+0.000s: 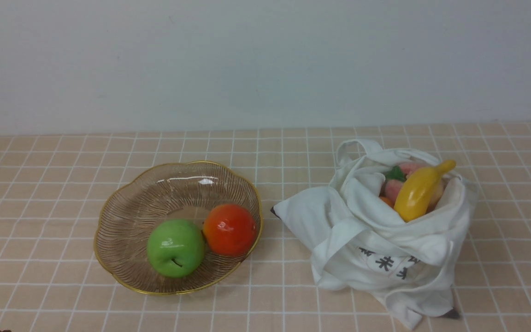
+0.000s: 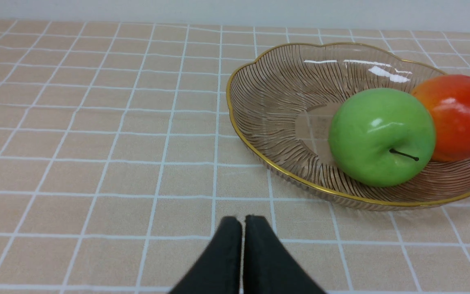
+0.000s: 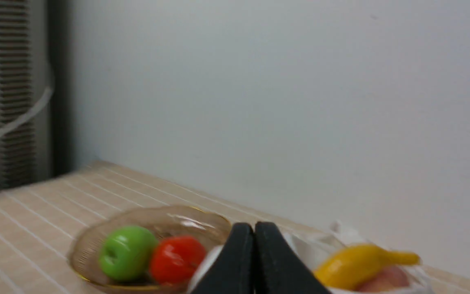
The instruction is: Take the fruit out of the bag on the brown coffee tablecloth and place them on the plate.
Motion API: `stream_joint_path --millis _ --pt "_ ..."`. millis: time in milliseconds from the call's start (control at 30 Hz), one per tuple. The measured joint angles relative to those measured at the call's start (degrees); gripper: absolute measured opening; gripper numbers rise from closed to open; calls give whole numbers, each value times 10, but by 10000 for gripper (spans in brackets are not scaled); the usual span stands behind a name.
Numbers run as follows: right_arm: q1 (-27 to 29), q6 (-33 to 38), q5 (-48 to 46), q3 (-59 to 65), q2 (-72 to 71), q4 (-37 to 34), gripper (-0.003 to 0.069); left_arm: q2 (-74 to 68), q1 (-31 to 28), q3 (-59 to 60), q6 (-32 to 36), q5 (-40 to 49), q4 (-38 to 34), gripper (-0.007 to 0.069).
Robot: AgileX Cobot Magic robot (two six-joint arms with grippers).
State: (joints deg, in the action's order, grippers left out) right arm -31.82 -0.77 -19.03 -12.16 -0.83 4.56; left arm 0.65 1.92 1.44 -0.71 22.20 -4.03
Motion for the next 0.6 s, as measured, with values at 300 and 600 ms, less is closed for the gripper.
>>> stream_joint_path --millis 300,600 --pt "275 -14 -25 135 0 6 -13 0 0 0 0 0 0 -8" --pt "323 -17 -26 135 0 5 -13 0 0 0 0 0 0 -8"
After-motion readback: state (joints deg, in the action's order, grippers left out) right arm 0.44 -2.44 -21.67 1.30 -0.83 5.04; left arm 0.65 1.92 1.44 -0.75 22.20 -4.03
